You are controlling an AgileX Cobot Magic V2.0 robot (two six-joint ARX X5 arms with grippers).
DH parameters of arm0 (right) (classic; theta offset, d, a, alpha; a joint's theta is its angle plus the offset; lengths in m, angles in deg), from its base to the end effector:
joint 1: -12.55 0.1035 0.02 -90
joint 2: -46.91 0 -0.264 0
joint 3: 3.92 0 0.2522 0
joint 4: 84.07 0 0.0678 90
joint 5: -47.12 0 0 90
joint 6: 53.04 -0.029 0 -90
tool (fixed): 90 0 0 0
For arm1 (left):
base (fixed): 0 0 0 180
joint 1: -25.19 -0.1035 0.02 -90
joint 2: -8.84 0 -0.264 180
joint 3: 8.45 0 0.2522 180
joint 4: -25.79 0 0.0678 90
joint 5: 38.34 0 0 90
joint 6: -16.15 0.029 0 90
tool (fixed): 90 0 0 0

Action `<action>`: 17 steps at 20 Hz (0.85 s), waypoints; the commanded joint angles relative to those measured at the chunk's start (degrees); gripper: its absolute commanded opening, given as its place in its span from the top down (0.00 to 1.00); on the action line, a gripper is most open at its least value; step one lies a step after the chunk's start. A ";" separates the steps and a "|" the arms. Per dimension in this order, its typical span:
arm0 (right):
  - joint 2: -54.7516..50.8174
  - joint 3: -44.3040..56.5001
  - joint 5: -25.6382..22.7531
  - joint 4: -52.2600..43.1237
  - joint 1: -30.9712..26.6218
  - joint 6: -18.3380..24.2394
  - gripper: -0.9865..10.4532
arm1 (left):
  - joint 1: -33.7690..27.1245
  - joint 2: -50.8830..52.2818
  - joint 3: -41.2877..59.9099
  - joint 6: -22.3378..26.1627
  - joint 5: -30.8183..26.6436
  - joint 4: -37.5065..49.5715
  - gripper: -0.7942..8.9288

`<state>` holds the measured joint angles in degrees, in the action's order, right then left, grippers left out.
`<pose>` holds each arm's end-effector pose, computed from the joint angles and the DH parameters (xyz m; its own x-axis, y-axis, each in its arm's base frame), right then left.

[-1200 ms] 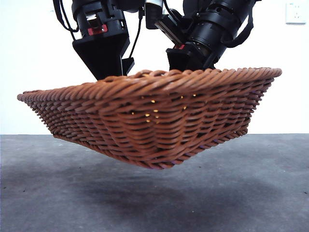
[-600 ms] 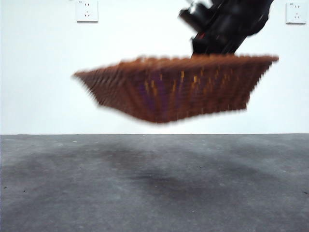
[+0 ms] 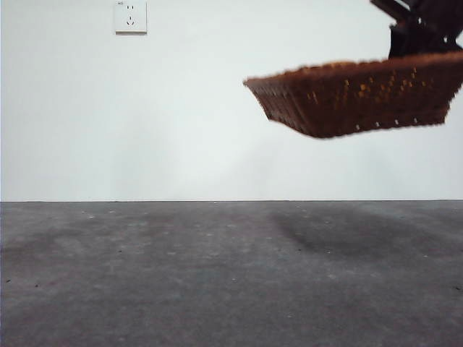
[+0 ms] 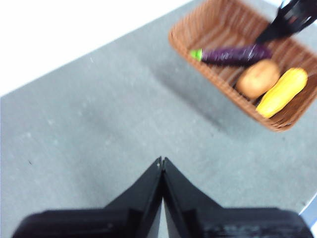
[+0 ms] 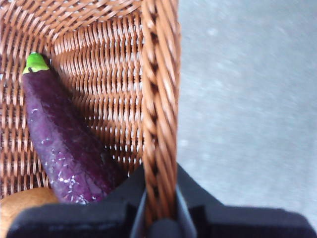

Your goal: Help me put the vegetables on the table into the basket

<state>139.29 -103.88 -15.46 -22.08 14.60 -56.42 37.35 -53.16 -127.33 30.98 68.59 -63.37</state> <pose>0.3347 0.0253 0.3245 0.4998 0.4787 -0.7218 -0.2512 0.8777 0.4081 0.1103 -0.0324 0.4968 0.7293 -0.4550 -0.5109 0.5611 0.8251 0.0661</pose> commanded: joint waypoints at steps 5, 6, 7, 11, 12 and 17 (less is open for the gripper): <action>9.44 0.20 0.72 -0.79 -3.91 3.17 0.92 | -0.15 5.75 0.04 -1.22 -0.50 0.00 0.93; 11.13 0.24 0.74 -0.52 -4.70 3.72 0.92 | -0.15 5.92 0.04 -1.31 -0.50 0.00 0.93; 12.35 0.48 0.72 -0.39 -5.38 4.13 0.92 | -0.15 5.99 0.04 -1.31 -0.50 0.00 0.93; 13.92 7.13 0.81 -5.55 -7.80 4.31 0.92 | -0.15 5.73 0.04 -1.33 -0.50 0.00 0.93; 13.99 9.05 0.83 -7.23 -8.09 4.35 0.92 | -0.15 5.68 0.04 -1.31 -0.48 0.00 0.93; 15.72 12.57 2.49 -10.82 -7.58 6.58 0.92 | -0.13 4.83 0.04 -1.33 -0.46 0.00 0.93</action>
<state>154.26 -91.81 -13.84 -32.90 6.86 -50.23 37.35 -48.35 -127.33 30.39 68.16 -63.41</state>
